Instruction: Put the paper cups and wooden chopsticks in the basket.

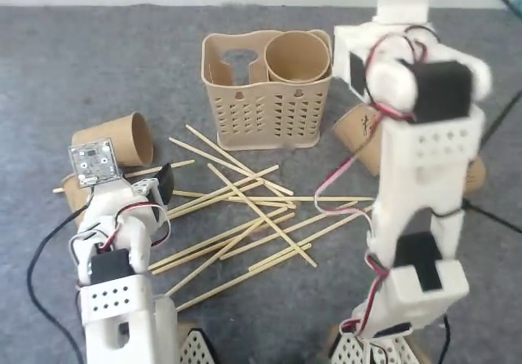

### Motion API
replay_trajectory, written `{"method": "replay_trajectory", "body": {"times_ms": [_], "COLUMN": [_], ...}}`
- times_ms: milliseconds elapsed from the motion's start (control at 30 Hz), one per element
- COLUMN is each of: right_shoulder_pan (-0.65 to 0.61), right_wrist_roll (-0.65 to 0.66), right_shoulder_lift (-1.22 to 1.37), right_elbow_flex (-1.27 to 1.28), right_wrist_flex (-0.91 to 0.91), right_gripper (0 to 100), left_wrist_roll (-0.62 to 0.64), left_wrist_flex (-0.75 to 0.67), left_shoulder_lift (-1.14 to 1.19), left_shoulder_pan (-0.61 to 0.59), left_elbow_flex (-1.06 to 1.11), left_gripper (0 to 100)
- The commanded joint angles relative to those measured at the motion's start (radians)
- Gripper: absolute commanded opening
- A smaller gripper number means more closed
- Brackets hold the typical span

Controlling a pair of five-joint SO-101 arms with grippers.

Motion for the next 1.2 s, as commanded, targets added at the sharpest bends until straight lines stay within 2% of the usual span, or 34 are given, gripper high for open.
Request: {"method": "replay_trajectory", "body": {"times_ms": [0, 100, 267, 500, 600, 833, 1033, 1167], "right_shoulder_pan": [0.061, 0.070, 0.114, 0.206, 0.271, 0.452, 0.539, 0.568], "right_wrist_roll": [-0.006, 0.038, 0.064, 0.238, 0.293, 0.397, 0.408, 0.399], "right_shoulder_lift": [-0.208, -0.332, -0.550, -0.751, -0.771, -0.776, -0.776, -0.776], "right_elbow_flex": [0.127, 0.261, 0.520, 0.956, 1.142, 1.475, 1.754, 1.984], "right_wrist_flex": [0.041, 0.041, 0.039, 0.036, 0.008, -0.180, -0.397, -0.615], "right_gripper": [7.1, 1.2, 1.2, 0.9, 0.9, 0.9, 0.9, 0.9], "left_wrist_roll": [0.009, 0.011, 0.011, 0.002, -0.052, -0.112, -0.150, -0.226], "left_wrist_flex": [-0.032, 0.005, 0.167, 0.321, 0.387, 0.559, 0.723, 0.804], "left_shoulder_lift": [-0.020, -0.020, -0.012, -0.008, 0.023, 0.379, 0.709, 0.896], "left_shoulder_pan": [-0.009, -0.048, -0.117, -0.178, -0.183, -0.216, -0.287, -0.296], "left_elbow_flex": [-0.016, -0.051, -0.193, -0.400, -0.498, -0.840, -1.178, -1.369], "left_gripper": [28, 28, 28, 28, 28, 28, 28, 16]}}
